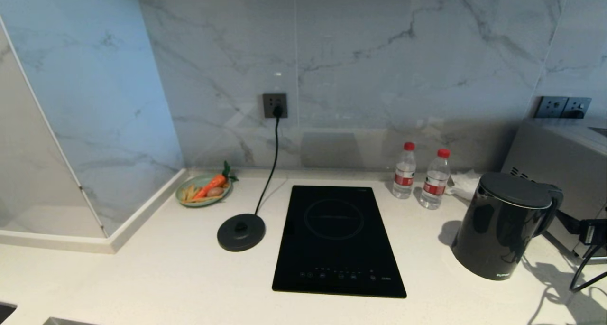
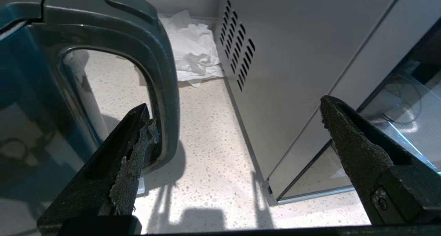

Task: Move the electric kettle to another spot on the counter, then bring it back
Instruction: Grab the kettle

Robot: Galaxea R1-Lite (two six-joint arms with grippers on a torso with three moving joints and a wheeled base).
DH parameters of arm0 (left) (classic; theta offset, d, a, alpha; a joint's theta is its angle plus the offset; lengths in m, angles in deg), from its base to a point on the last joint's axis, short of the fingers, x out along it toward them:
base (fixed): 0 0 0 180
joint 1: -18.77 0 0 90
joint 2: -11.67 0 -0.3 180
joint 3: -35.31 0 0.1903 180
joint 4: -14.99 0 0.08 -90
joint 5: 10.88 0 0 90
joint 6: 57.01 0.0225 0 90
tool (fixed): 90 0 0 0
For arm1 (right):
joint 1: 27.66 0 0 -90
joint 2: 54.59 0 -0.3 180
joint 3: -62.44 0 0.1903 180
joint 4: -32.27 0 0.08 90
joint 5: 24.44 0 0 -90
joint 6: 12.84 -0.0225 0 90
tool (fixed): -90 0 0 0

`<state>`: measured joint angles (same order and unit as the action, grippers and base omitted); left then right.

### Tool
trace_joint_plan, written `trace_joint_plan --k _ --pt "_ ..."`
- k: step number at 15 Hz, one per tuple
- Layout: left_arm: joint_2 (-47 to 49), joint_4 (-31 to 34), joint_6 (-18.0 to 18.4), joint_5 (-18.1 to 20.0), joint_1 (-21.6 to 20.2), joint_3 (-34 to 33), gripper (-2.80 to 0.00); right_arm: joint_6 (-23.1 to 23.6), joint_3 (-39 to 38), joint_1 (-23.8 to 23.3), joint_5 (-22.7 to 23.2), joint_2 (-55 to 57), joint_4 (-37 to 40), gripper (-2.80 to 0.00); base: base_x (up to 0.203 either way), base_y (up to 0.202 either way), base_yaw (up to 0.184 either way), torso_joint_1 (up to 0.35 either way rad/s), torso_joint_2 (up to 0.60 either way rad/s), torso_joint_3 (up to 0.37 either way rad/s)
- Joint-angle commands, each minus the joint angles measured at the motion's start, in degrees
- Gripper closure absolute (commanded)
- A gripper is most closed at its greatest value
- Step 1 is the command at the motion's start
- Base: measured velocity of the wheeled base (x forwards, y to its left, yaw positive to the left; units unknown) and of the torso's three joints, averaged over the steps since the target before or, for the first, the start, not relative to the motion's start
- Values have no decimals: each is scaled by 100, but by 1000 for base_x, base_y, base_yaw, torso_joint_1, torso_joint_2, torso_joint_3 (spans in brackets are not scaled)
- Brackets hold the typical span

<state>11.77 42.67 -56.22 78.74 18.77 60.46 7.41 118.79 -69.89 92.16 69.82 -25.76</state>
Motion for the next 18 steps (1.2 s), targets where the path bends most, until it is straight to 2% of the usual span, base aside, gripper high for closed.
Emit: trace_joint_plan --k 1,4,9,16,18 --pt "-1 2 0 0 0 3 0 14 41 31 65 84 -43 -280 0 0 0 0 0 0" --pt "-1 -1 0 2 0 6 0 14 236 57 104 214 -18 -280 0 0 0 0 0 0" --pt "-1 -1 0 3 0 0 0 14 701 145 92 224 555 -280 0 0 0 0 0 0" --pt "-1 0 0 -2 0 -2 0 14 931 528 46 308 706 -280 0 0 0 0 0 0" --pt "-1 -1 0 -5 0 -2 0 14 1110 641 -107 363 827 -280 0 0 0 0 0 0"
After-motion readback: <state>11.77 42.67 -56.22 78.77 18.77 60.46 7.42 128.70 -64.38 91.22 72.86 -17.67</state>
